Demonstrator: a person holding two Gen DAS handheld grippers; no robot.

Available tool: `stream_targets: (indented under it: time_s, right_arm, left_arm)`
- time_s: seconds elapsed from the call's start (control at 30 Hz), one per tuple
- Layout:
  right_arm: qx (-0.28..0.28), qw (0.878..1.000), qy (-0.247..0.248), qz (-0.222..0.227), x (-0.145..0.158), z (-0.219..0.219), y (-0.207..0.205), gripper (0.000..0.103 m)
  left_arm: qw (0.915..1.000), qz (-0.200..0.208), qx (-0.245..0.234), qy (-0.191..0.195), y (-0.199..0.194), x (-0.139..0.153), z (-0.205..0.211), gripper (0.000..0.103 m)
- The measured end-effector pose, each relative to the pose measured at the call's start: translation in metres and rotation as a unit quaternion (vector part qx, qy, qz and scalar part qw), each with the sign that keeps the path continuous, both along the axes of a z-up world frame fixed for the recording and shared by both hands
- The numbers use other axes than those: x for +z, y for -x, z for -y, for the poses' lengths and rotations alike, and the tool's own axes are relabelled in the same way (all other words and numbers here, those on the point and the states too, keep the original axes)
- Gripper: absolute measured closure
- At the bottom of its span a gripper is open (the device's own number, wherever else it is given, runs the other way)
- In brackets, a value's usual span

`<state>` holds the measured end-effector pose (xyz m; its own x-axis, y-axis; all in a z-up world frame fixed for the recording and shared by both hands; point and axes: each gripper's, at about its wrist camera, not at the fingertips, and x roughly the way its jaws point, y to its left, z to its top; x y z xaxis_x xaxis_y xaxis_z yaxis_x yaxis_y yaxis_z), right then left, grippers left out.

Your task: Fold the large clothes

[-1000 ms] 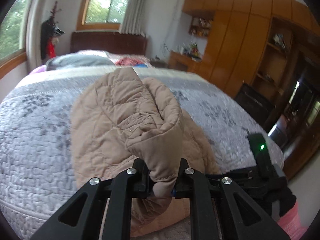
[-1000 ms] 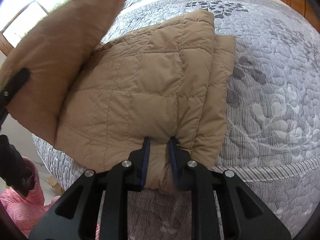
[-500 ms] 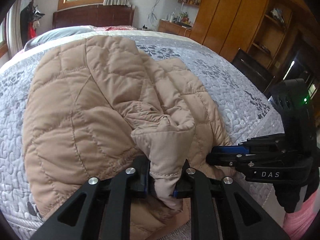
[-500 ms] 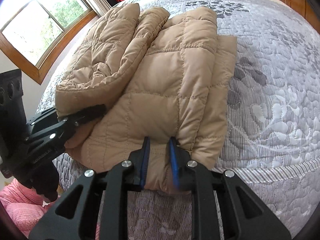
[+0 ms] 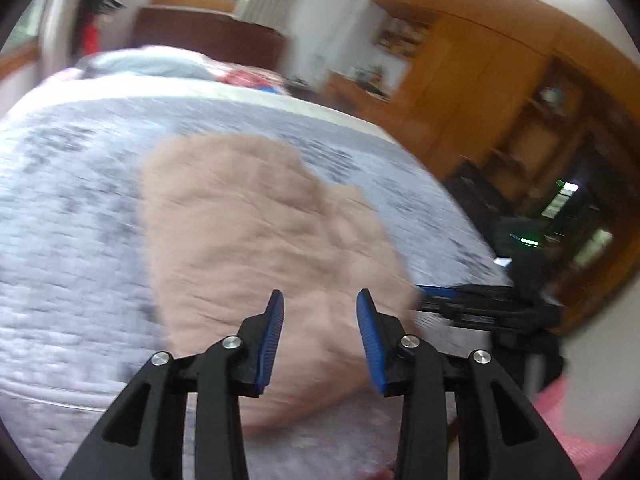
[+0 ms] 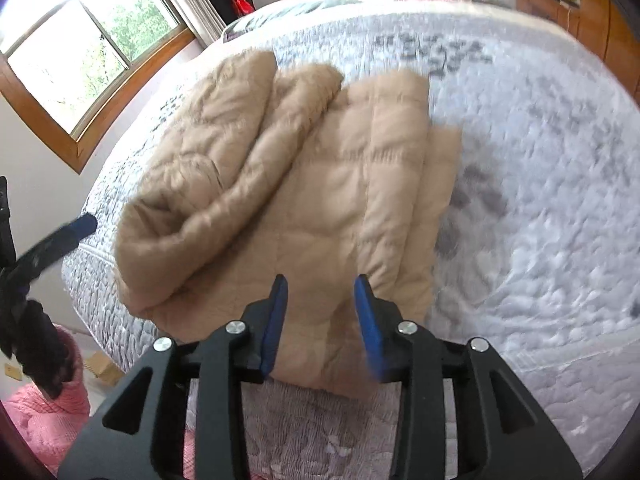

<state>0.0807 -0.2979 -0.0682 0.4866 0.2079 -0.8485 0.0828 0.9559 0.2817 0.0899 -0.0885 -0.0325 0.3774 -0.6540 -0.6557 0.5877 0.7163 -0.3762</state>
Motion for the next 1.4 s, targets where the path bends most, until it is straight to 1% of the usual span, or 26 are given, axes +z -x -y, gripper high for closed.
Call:
stream_targets:
  time_s: [0.03, 0.07, 0.1, 0.13, 0.17, 0.2, 0.23, 0.27, 0.33, 0.4, 0.43, 0.5, 0.67, 0.73, 0.8, 0.87, 0.9, 0.97, 1.0, 1.07, 1.17, 1.27, 1.4]
  right_arm:
    - [-0.003, 1.0, -0.001, 0.007, 0.008, 0.001, -0.002, 0.065]
    - [-0.004, 1.0, -0.006, 0.01, 0.013, 0.002, -0.003, 0.06]
    - [-0.005, 1.0, -0.015, 0.014, 0.018, 0.003, -0.005, 0.056]
    - [-0.005, 0.999, -0.029, 0.016, 0.025, 0.003, -0.007, 0.048]
    - [-0.004, 0.999, -0.036, 0.017, 0.029, 0.005, -0.008, 0.043]
    - [0.0, 0.999, -0.042, 0.017, 0.034, 0.004, -0.01, 0.042]
    - [0.004, 0.999, -0.045, 0.015, 0.039, 0.0, -0.013, 0.038]
    - [0.007, 0.999, -0.046, 0.012, 0.042, -0.002, -0.016, 0.03]
    - [0.016, 0.999, -0.051, 0.002, 0.045, -0.009, -0.022, 0.02]
    - [0.031, 0.997, -0.066, -0.018, 0.045, -0.019, -0.036, 0.018]
    - [0.035, 0.996, -0.075, -0.032, 0.042, -0.023, -0.045, 0.015]
    - [0.041, 0.994, -0.081, -0.054, 0.036, -0.031, -0.058, 0.014]
    - [0.053, 0.991, -0.079, -0.097, 0.017, -0.048, -0.091, 0.014]
    - [0.051, 0.99, -0.066, -0.112, 0.008, -0.054, -0.101, 0.014]
    - [0.05, 0.99, -0.051, -0.119, 0.001, -0.058, -0.103, 0.015]
    - [0.048, 0.99, -0.036, -0.126, -0.004, -0.06, -0.105, 0.029]
    - [0.05, 0.99, -0.034, -0.127, -0.007, -0.061, -0.106, 0.033]
    - [0.06, 0.991, -0.023, -0.12, -0.009, -0.064, -0.105, 0.05]
    - [0.067, 0.991, -0.019, -0.112, -0.007, -0.067, -0.104, 0.054]
    - [0.079, 0.992, -0.011, -0.097, -0.003, -0.074, -0.1, 0.068]
    - [0.093, 0.992, -0.024, -0.077, 0.007, -0.075, -0.097, 0.08]
    - [0.103, 0.993, -0.041, -0.046, 0.03, -0.067, -0.088, 0.083]
    - [0.109, 0.994, -0.014, 0.005, 0.07, -0.058, -0.068, 0.083]
  left_arm:
    - [0.9988, 0.014, 0.037, -0.027, -0.008, 0.002, -0.007, 0.065]
    - [0.9974, 0.018, 0.056, -0.043, -0.013, 0.001, -0.011, 0.066]
    - [0.9943, 0.022, 0.077, -0.07, -0.021, -0.002, -0.014, 0.066]
    - [0.9926, 0.022, 0.085, -0.083, -0.025, -0.004, -0.015, 0.066]
    - [0.9901, 0.021, 0.096, -0.1, -0.03, -0.008, -0.017, 0.066]
    - [0.9884, 0.021, 0.102, -0.111, -0.033, -0.011, -0.016, 0.066]
    - [0.9868, 0.017, 0.107, -0.12, -0.036, -0.016, -0.015, 0.066]
    - [0.9867, 0.01, 0.107, -0.122, -0.038, -0.02, -0.015, 0.066]
    - [0.9874, 0.002, 0.104, -0.119, -0.04, -0.023, -0.018, 0.066]
    - [0.987, 0.007, 0.106, -0.121, -0.04, -0.024, -0.013, 0.066]
    - [0.9868, 0.008, 0.106, -0.122, -0.042, -0.023, -0.013, 0.066]
    - [0.987, 0.002, 0.104, -0.123, -0.041, -0.026, -0.011, 0.066]
    - [0.9856, -0.011, 0.105, -0.132, -0.048, -0.036, -0.005, 0.066]
    - [0.9858, -0.022, 0.1, -0.133, -0.053, -0.043, -0.003, 0.066]
    - [0.9862, -0.027, 0.096, -0.132, -0.056, -0.047, -0.003, 0.066]
    - [0.9866, -0.026, 0.096, -0.129, -0.057, -0.048, -0.003, 0.065]
    - [0.9868, -0.028, 0.096, -0.128, -0.058, -0.048, -0.003, 0.065]
    - [0.9875, -0.032, 0.093, -0.123, -0.059, -0.048, -0.004, 0.065]
    - [0.9875, -0.031, 0.094, -0.123, -0.059, -0.048, -0.005, 0.065]
    - [0.9874, -0.032, 0.094, -0.123, -0.06, -0.049, -0.005, 0.064]
    - [0.9873, -0.033, 0.095, -0.122, -0.059, -0.047, -0.006, 0.064]
    - [0.9878, -0.027, 0.097, -0.119, -0.055, -0.041, -0.006, 0.065]
    - [0.9895, -0.008, 0.09, -0.113, -0.046, -0.027, -0.003, 0.065]
